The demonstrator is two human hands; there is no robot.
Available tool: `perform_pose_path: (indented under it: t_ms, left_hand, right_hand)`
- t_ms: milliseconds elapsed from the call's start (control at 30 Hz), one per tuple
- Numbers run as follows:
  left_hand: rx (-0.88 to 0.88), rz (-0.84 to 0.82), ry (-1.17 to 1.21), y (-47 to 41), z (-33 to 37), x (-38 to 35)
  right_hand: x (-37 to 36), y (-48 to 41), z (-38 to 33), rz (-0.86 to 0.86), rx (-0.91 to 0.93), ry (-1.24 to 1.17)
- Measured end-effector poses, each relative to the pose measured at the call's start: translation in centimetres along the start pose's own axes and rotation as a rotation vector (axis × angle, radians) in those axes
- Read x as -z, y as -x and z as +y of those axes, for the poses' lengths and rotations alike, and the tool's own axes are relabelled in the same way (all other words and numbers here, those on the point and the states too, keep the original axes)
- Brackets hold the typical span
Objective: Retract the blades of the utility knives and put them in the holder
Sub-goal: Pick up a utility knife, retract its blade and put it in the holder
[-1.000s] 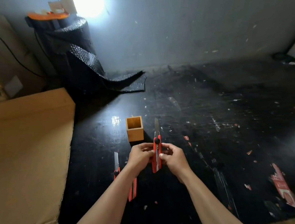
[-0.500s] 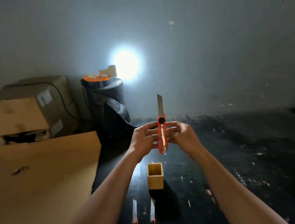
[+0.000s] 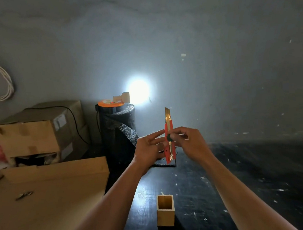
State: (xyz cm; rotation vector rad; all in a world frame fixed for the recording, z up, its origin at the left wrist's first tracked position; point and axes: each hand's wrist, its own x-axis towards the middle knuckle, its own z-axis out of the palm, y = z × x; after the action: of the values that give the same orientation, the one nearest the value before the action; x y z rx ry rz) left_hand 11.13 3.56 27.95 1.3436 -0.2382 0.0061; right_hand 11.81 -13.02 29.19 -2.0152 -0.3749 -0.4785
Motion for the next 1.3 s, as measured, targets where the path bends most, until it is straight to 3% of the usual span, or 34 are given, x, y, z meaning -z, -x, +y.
perform_pose_path:
  t_ms: [333,700,1300]
  left_hand:
    - [0.044,-0.018,0.008,-0.5,0.4,0.2]
    - [-0.007,0.097,-0.018,-1.5,1.0,0.1]
    - [-0.1,0.121,-0.122,-1.1,1.9,0.4]
  right_hand:
    - [0.1,0.9,1.0,-0.037,-0.016,-0.013]
    - [-0.8,2.4,1.5,-0.102,-0.028,-0.003]
    - [-1.8,3.8,-0.2,-0.075,-0.022,0.068]
